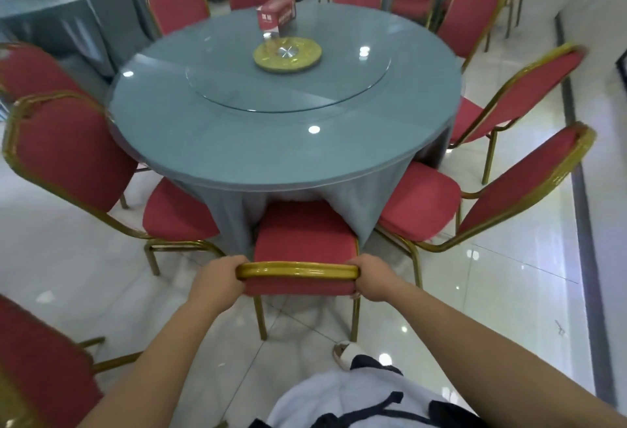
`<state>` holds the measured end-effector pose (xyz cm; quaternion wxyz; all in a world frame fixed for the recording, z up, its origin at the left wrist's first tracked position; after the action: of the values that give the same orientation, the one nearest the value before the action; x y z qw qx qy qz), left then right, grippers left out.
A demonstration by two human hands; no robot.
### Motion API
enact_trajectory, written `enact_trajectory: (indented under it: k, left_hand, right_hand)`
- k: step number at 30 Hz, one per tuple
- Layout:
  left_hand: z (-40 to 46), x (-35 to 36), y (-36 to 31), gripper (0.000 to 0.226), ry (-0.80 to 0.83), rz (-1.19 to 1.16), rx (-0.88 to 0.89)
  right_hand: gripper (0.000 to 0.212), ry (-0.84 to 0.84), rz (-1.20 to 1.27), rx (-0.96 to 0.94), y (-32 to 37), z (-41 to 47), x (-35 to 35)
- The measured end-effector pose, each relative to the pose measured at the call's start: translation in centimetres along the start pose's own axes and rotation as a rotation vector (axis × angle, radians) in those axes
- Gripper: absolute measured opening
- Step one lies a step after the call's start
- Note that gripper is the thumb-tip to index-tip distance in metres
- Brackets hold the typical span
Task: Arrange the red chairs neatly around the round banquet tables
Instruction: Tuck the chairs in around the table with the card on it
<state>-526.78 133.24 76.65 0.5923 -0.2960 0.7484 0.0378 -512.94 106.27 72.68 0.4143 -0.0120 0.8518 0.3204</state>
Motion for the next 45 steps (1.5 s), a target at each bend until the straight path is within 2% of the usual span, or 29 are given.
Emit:
enact_trajectory:
  k: [3,8,14,21,28,36,40,45]
  left_hand:
    - [0.0,0.3,-0.5,0.027,-0.005,0.011,-0.02]
    - [-0.7,1.9,-1.8,0.016,-0.028,0.078,-0.016]
    - [-0.8,2.4,-2.0,0.013,-0.074,0.101,-0.019]
    - [-1.0,1.7,-1.6,0.017,-0.026,0.107,-0.031]
    - [-1.5,2.7,-1.1,0.02,-0.037,0.13,-0.046]
    - [0.4,1.3,-1.6,0.025,-0.022,0.104,-0.059]
    - [0.1,1.0,-1.4,0.024,-0.017,0.107,-0.043]
    - [-0.6,-0.3,-1.2,0.019,0.006,0.124,0.03]
  right_hand:
    - [0.016,0.052,0.019,0.012,-0.7,0.4,-0.3]
    - [0.013,0.068,-0.042,-0.001,-2.8,0.3,-0.8]
    - [0.012,0.09,-0.057,-0.016,-2.8,0.6,-1.1]
    - [0.023,0.055,-0.029,0.015,-2.0,-0.2,-0.4]
    - [0.021,0.07,-0.073,0.009,-2.2,0.1,-0.3]
    - [0.041,-0.002,-0.033,0.068,0.1,0.9,-1.8]
    - [0.04,-0.012,-0.087,0.061,0.2,1.0,-1.8]
    - [0.025,0.003,-0.123,0.046,0.0,1.1,-1.6]
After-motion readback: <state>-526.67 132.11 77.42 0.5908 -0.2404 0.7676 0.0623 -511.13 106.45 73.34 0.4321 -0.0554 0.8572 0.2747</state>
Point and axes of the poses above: each hand's wrist, its own z-axis towards the middle knuckle, its own x-axis out of the palm, y = z × x, the point moved 1 cm from there along z, towards the middle knuckle, and after that the axes turned 1 degree about x, right-handed, at the moved point
